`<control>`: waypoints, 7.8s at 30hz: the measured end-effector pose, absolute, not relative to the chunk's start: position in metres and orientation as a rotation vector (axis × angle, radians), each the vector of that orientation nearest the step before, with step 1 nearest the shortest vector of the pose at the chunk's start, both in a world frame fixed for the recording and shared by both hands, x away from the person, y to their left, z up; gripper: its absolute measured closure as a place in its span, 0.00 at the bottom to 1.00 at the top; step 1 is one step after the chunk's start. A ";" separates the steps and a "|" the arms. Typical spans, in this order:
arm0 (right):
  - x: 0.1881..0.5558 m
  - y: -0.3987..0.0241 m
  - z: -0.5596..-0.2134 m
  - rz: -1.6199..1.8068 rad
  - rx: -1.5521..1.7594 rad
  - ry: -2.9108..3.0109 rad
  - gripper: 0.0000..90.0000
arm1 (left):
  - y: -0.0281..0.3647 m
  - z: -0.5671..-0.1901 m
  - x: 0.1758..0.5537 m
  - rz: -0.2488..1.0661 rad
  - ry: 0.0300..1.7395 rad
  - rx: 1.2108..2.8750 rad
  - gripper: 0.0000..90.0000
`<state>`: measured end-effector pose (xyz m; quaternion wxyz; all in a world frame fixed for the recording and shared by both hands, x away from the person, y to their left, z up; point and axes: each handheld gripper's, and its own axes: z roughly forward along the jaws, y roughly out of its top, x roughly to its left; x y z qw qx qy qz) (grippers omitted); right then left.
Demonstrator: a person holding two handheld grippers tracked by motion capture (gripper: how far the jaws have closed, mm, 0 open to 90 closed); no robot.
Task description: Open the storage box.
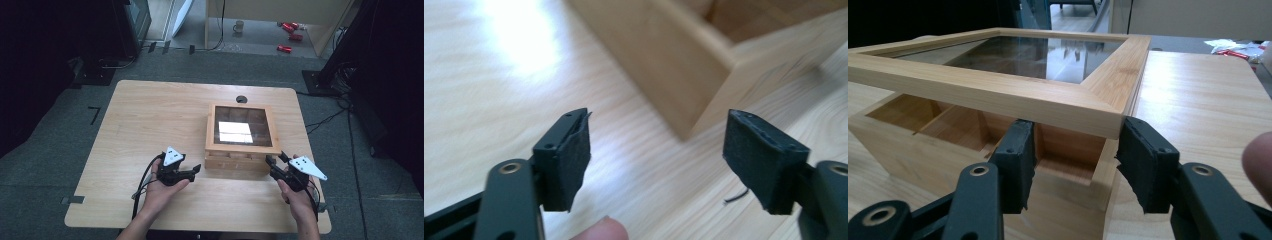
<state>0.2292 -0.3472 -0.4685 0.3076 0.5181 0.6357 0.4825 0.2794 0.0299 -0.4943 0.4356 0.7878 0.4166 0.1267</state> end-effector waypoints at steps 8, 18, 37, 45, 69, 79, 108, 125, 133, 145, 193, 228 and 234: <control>0.236 -0.347 -0.458 1.244 1.380 1.664 0.45 | 0.056 -0.512 0.271 0.325 1.152 2.072 0.15; 0.247 -0.349 -0.446 1.224 1.369 1.638 0.39 | 0.052 -0.519 0.267 0.458 1.114 2.128 0.15; 0.277 -0.352 -0.407 1.192 1.278 1.654 0.33 | 0.050 -0.519 0.266 0.469 1.115 2.126 0.16; 0.294 -0.355 -0.388 1.213 1.248 1.651 0.33 | 0.050 -0.519 0.266 0.465 1.115 2.131 0.16; 0.357 -0.364 -0.347 1.332 1.203 1.613 0.53 | 0.051 -0.519 0.266 0.466 1.109 2.138 0.16; 0.377 -0.371 -0.337 1.336 1.229 1.559 0.71 | 0.051 -0.519 0.266 0.467 1.109 2.137 0.16; 0.459 -0.360 -0.315 1.201 1.448 1.494 0.75 | 0.050 -0.519 0.266 0.458 1.116 2.125 0.16; 0.482 -0.355 -0.318 1.153 1.491 1.453 0.75 | 0.050 -0.519 0.266 0.461 1.111 2.129 0.16; 0.495 -0.353 -0.320 1.129 1.515 1.441 0.75 | 0.050 -0.519 0.266 0.460 1.110 2.129 0.16; 0.507 -0.353 -0.319 1.095 1.527 1.472 0.75 | 0.052 -0.519 0.267 0.445 1.111 2.118 0.16; 0.305 -0.382 -0.419 1.155 1.488 1.643 0.12 | 0.050 -0.519 0.265 0.463 1.100 2.140 0.17; 0.196 -0.400 -0.521 0.811 1.628 1.801 0.12 | 0.049 -0.519 0.265 0.465 1.102 2.137 0.17; 0.195 -0.396 -0.526 0.838 1.658 1.864 0.12 | 0.049 -0.519 0.265 0.465 1.102 2.137 0.17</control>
